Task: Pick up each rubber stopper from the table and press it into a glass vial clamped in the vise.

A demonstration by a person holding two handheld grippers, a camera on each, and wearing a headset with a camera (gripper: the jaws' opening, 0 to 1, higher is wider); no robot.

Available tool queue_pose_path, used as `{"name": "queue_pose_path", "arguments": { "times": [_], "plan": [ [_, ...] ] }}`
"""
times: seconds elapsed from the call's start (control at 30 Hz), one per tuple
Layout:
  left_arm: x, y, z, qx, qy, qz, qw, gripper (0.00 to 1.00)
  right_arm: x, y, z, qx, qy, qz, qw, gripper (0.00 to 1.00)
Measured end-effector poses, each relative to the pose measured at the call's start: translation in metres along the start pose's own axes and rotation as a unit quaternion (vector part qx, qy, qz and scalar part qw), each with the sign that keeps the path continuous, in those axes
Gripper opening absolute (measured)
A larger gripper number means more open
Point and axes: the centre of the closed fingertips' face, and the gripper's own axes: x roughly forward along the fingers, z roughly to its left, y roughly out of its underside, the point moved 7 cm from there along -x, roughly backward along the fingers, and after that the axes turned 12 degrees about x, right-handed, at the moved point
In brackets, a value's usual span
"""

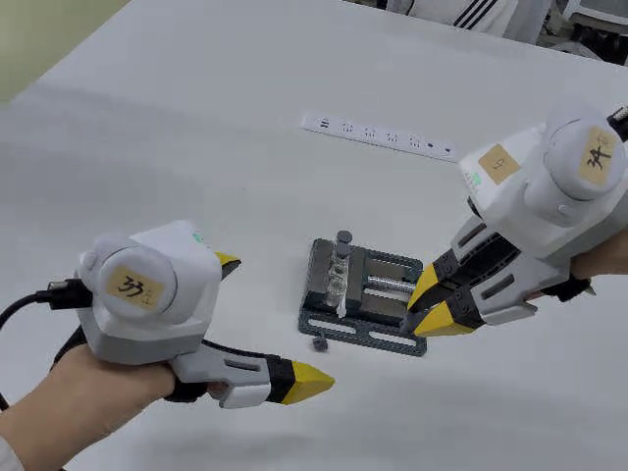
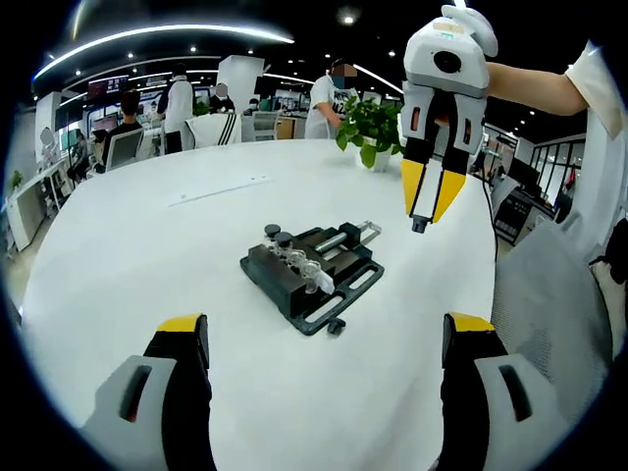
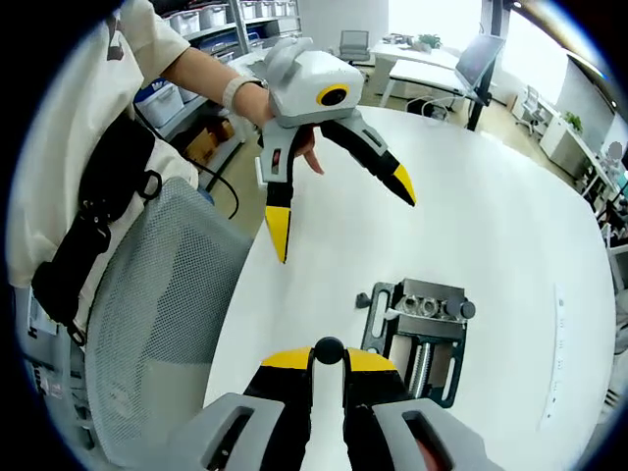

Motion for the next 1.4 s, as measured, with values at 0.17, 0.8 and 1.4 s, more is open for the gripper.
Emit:
{"name": "queue_pose_path", "arguments": {
  "times": [0.17, 0.8, 1.4],
  "plan": [
    [-0.005, 0.001, -0.001, -0.005, -0.006, -0.004, 1.0000, 0.98, 0.000, -0.008, -0.013, -0.010, 0.008, 0.004, 0.9999, 0.05],
    [-0.011, 0.002, 0.008, -0.012, -0.021, -0.009, 0.9997, 0.96, 0.019, -0.045, -0.069, -0.102, 0.036, 0.056, 0.9926, 0.05],
    [-0.007, 0.012, 0.003, -0.028, -0.025, -0.005, 0.9993, 0.94, 0.051, -0.041, -0.087, -0.145, 0.036, 0.085, 0.9852, 0.05]
  ]
}}
